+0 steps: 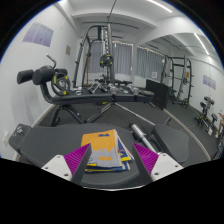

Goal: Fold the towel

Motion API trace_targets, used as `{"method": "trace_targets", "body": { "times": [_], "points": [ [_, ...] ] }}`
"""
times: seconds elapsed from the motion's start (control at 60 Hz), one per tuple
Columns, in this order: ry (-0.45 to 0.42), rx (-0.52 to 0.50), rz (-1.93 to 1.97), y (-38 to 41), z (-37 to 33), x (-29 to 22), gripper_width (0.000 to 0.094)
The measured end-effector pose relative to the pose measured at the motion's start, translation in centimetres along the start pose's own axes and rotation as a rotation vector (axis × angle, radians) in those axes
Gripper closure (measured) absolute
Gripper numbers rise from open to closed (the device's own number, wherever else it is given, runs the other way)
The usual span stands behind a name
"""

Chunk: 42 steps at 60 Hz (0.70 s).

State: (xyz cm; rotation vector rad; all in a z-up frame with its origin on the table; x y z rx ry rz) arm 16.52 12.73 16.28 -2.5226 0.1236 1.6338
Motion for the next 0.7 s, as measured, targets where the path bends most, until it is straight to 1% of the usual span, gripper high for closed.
{"method": "trace_targets", "body": {
  "times": [0.083, 0.2, 0.317, 0.467, 0.517, 0.65, 0.7],
  "points": [
    [-0.011, -0.016, 0.027, 0.4, -6.1, -1.1, 0.0077],
    [-0.008, -0.018, 0.077, 1.6, -13.5, -1.1, 0.0080],
    [-0.034, -0.006, 0.071, 2.5, -18.9, -0.5, 0.0078],
    [-0.052, -0.025, 0.033, 4.3, -22.6, 0.0, 0.0080],
    [-0.053, -0.041, 0.038, 5.0, -23.3, 0.1, 0.0082],
    [-0.052, -0.038, 0.018, 6.0, -24.5, 0.0, 0.0080],
    [-0.052, -0.055, 0.026, 6.7, -24.6, 0.1, 0.0080]
  ]
}}
Point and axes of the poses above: the point between the fingertips, and its own axes, seen from behind it with the camera up: y to the left, x down, z forward, the way the camera looks, the point moved 10 cm from there along -z, backward, against the way the camera looks, and after that the axes turned 3 degrees about -y, right-handed, at the moved point
